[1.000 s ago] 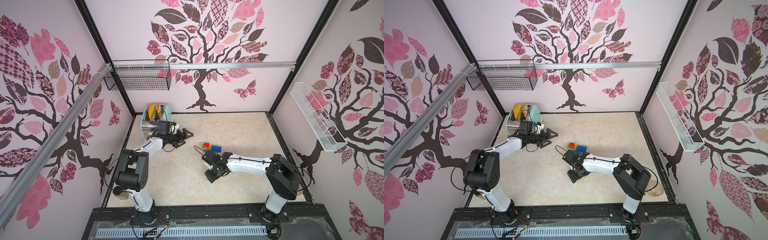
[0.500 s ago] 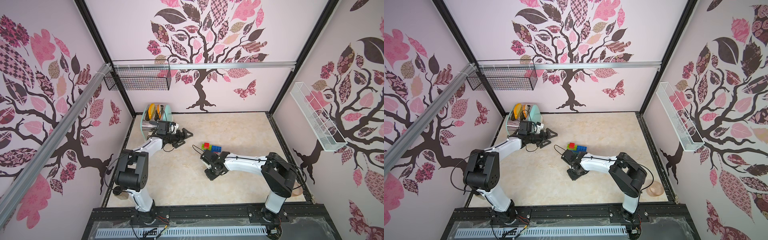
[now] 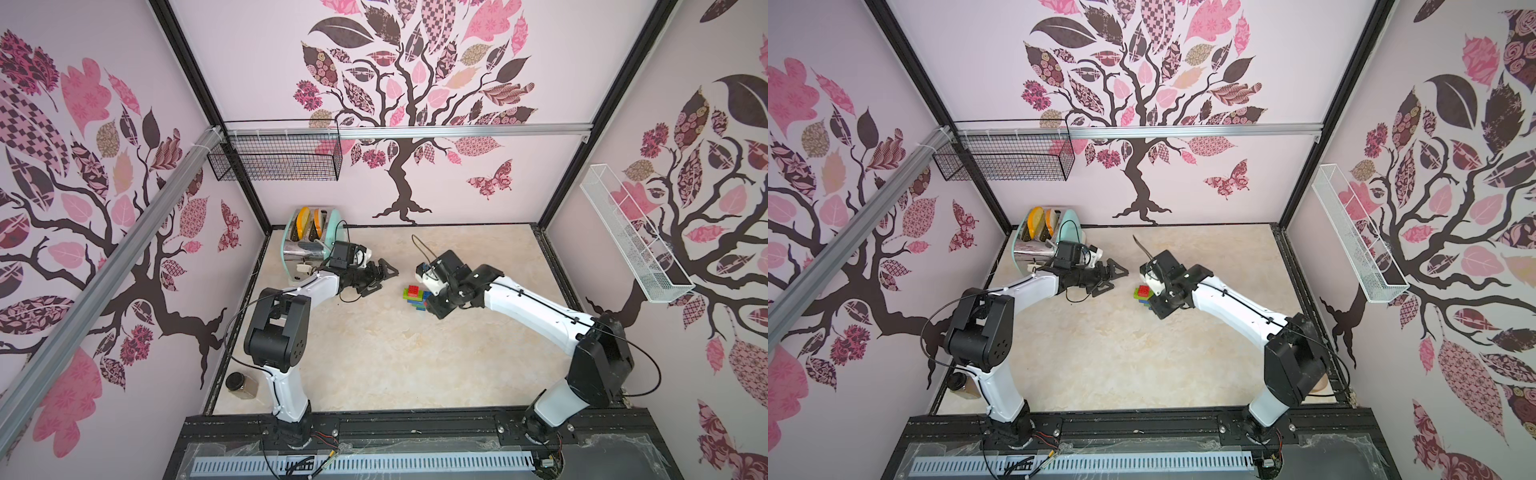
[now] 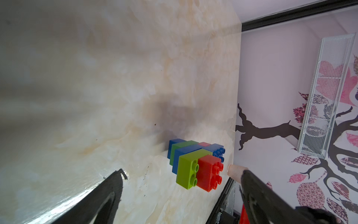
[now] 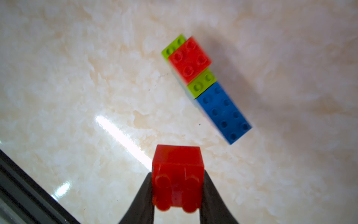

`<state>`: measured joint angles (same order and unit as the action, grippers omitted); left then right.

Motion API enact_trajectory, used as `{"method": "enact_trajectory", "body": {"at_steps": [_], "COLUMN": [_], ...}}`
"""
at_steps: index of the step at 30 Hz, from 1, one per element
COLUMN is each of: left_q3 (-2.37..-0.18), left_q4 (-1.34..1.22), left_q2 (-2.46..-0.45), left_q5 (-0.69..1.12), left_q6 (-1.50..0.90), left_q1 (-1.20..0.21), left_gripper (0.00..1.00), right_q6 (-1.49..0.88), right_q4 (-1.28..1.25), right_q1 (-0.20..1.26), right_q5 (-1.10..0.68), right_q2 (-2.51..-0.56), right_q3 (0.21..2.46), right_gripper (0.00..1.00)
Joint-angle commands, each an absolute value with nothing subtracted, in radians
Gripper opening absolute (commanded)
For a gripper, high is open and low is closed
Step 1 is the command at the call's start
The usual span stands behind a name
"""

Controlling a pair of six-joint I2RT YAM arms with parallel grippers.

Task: Assemble a heart with lego
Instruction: Pick up the lego brick from the center of the board, then assemble the lego brick with the lego brick.

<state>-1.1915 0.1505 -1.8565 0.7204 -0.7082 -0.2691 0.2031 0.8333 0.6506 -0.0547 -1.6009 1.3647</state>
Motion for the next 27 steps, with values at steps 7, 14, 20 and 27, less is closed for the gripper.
{"method": "enact_trajectory", "body": {"at_steps": [7, 14, 20, 27], "left_q3": [-1.193, -1.193, -1.200, -1.201], "left_q4": [0.166, 0.154, 0.156, 0.155], "left_q2": [-1.864, -1.868, -1.865, -1.870], "left_q5": [0.743, 0.758, 0.769, 0.775], "left_q6": [-0.680, -0.681, -0.684, -0.683], "left_q1": [-0.281, -0.281, -0.283, -0.303], "left_gripper": [0.97, 0.97, 0.97, 0.97], "right_q6": [0.664, 0.876, 1.005, 1.049], "right_q4": [0.999, 1.041, 1.044, 1.040], "right_q1": [0.569, 0.517, 0.496, 0.486], "right_q5": [-0.167, -0.125, -0.046, -0.045], "right_q2": [-1.748, -1.810, -1.913, -1.964], "right_q3": [1.570, 1.644, 1.705, 1.746], "right_gripper": [0.20, 0.22, 0.23, 0.24]}}
